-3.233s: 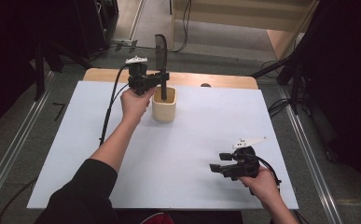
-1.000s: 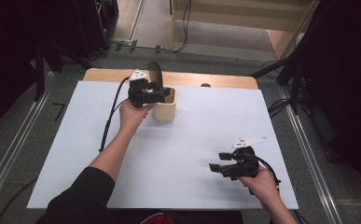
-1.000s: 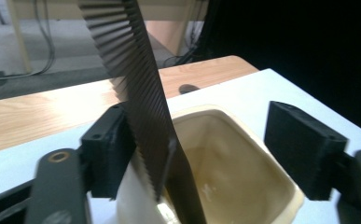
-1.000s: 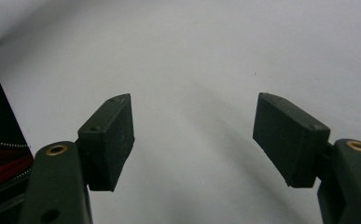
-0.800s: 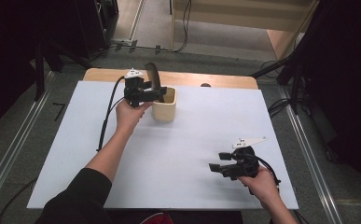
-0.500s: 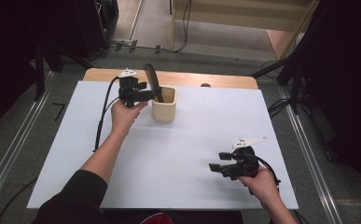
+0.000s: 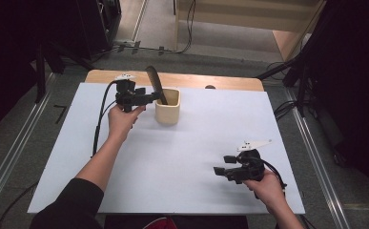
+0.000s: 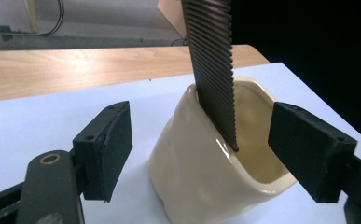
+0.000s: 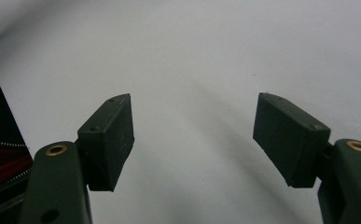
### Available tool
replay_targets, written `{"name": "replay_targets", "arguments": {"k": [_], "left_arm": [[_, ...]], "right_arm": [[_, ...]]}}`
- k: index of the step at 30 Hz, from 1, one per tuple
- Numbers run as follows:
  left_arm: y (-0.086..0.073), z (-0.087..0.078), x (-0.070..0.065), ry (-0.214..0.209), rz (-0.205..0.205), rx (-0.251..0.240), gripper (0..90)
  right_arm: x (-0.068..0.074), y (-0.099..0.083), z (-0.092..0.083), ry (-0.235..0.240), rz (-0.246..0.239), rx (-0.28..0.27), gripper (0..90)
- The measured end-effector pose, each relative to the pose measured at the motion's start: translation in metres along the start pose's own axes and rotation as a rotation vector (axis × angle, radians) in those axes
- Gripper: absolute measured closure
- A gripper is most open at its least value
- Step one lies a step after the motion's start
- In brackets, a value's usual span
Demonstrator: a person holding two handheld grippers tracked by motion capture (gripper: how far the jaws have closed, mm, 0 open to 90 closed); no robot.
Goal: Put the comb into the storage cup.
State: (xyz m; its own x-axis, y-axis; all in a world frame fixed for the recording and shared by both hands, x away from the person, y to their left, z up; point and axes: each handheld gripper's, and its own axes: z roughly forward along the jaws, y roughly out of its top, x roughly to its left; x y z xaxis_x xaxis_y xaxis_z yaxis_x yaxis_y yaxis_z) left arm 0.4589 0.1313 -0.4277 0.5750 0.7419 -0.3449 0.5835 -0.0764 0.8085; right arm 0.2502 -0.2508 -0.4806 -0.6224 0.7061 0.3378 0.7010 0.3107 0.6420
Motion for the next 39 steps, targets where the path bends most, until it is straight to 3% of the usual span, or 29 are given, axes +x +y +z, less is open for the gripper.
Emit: {"name": "replay_targets", "arguments": {"k": [3, 17, 25, 28, 31, 39], "left_arm": [[0.000, -0.003, 0.003, -0.022, -0.018, 0.021, 23.3], [-0.003, -0.017, 0.001, -0.059, -0.018, 0.085, 23.4], [-0.009, -0.024, 0.006, -0.081, -0.049, 0.107, 23.5], [-0.011, -0.026, 0.006, -0.073, -0.039, 0.122, 23.5], [-0.015, -0.028, 0.007, -0.102, -0.043, 0.127, 23.5], [-0.026, -0.031, 0.006, -0.122, -0.045, 0.171, 23.5]], "right_arm": [[0.000, 0.000, 0.000, -0.001, 0.002, -0.001, 27.0], [-0.001, 0.000, 0.000, -0.007, 0.009, -0.003, 26.9], [-0.001, 0.000, 0.000, -0.009, 0.010, 0.000, 26.8], [-0.001, 0.000, 0.000, -0.008, 0.010, -0.004, 26.8], [-0.001, 0.000, 0.001, -0.008, 0.009, 0.001, 26.7], [-0.002, 0.000, 0.001, -0.011, 0.015, 0.000, 26.7]]}}
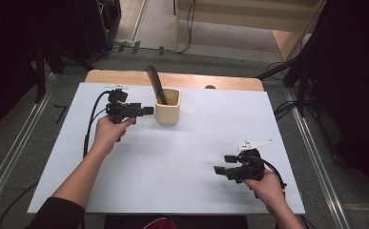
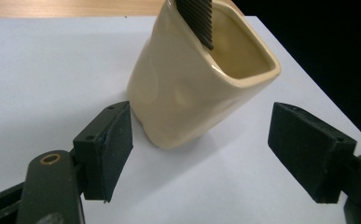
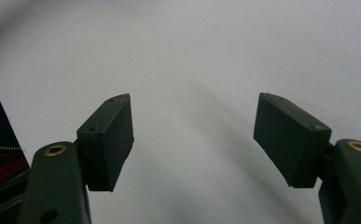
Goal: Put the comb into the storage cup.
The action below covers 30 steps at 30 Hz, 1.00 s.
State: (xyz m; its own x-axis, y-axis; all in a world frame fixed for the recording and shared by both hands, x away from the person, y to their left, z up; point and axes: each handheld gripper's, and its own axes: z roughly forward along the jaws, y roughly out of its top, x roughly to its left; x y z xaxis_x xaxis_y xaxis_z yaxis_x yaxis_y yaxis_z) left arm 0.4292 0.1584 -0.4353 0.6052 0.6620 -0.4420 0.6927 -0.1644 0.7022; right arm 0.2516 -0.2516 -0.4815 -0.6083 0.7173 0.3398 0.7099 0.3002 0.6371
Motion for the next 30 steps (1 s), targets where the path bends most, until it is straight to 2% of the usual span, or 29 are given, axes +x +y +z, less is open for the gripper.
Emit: {"name": "replay_targets", "arguments": {"k": [16, 30], "left_arm": [[-0.020, -0.006, -0.014, -0.056, 0.000, 0.045, 23.6], [-0.035, -0.018, -0.025, -0.074, 0.007, 0.083, 23.4]], "right_arm": [[-0.002, 0.000, -0.001, 0.000, 0.009, -0.007, 26.7], [-0.004, 0.000, 0.000, 0.001, 0.019, -0.014, 26.6]]}}
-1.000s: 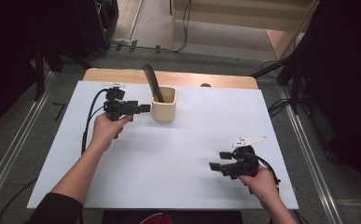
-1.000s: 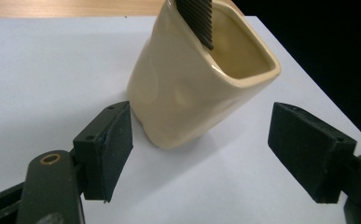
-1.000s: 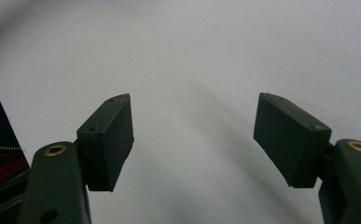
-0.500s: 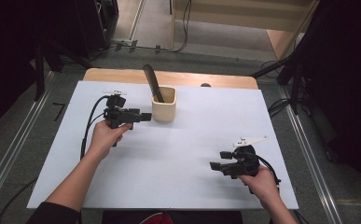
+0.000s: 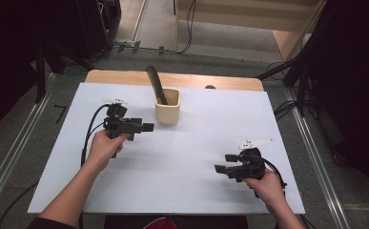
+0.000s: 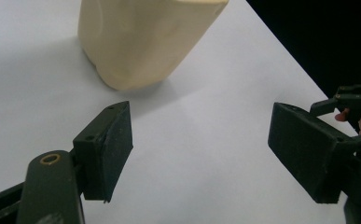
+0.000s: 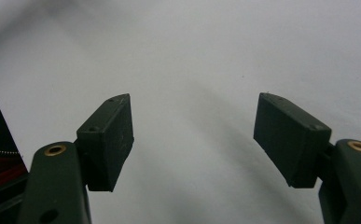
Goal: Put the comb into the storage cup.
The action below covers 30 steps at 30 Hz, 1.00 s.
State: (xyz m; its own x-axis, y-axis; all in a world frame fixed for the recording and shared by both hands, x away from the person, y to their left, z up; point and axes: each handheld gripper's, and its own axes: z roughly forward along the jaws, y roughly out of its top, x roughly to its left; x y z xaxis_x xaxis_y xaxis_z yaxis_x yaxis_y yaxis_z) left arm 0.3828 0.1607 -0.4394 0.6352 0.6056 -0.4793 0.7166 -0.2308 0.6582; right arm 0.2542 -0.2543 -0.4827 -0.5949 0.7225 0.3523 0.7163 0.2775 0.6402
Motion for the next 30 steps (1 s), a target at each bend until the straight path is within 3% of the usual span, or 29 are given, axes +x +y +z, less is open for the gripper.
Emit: {"name": "replay_targets", "arguments": {"k": [5, 9, 17, 25, 30], "left_arm": [[-0.007, -0.001, -0.001, -0.020, -0.023, 0.013, 23.5], [-0.012, -0.002, -0.007, -0.027, -0.014, 0.018, 23.4], [-0.022, -0.001, -0.017, -0.019, 0.016, 0.064, 23.4], [-0.033, -0.009, -0.020, -0.023, 0.021, 0.055, 23.4], [-0.040, -0.014, -0.023, 0.001, 0.024, 0.069, 23.3]], "right_arm": [[-0.001, 0.000, 0.000, -0.001, -0.001, 0.002, 26.6], [-0.002, 0.000, 0.000, -0.002, 0.006, 0.001, 26.6], [-0.004, 0.000, 0.000, 0.000, 0.011, -0.002, 26.6], [-0.006, 0.000, 0.000, -0.003, 0.021, -0.003, 26.6], [-0.007, 0.000, 0.001, -0.005, 0.023, -0.003, 26.5]]}}
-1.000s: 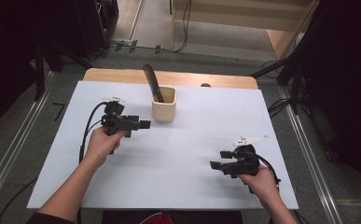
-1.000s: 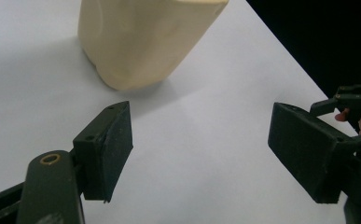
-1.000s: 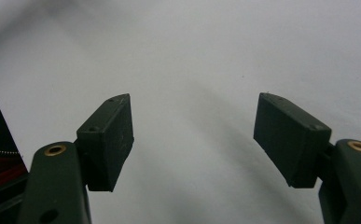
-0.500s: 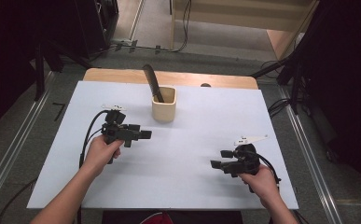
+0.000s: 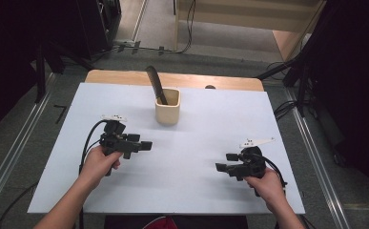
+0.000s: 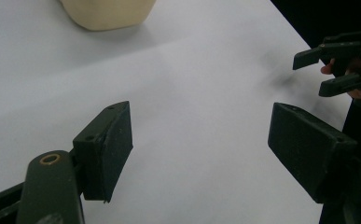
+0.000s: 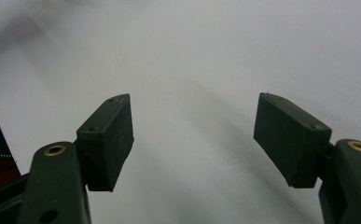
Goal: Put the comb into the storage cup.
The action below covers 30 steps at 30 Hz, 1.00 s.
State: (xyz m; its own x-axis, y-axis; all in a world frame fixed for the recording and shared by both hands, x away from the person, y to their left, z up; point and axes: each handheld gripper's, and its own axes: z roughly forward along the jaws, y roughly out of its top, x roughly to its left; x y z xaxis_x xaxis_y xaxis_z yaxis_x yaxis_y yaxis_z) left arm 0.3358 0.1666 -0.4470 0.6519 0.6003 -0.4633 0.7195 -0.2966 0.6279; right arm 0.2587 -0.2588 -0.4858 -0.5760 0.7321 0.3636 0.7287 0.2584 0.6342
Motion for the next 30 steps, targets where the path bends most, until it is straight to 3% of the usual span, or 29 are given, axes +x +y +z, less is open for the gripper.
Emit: {"name": "replay_targets", "arguments": {"k": [7, 30], "left_arm": [[-0.010, -0.004, -0.003, -0.025, 0.020, 0.018, 23.3], [-0.038, -0.025, -0.004, 0.006, 0.066, 0.035, 23.2]], "right_arm": [[0.000, 0.000, 0.000, -0.002, 0.001, 0.003, 26.4], [-0.004, 0.000, -0.001, -0.008, 0.011, -0.007, 26.3]]}}
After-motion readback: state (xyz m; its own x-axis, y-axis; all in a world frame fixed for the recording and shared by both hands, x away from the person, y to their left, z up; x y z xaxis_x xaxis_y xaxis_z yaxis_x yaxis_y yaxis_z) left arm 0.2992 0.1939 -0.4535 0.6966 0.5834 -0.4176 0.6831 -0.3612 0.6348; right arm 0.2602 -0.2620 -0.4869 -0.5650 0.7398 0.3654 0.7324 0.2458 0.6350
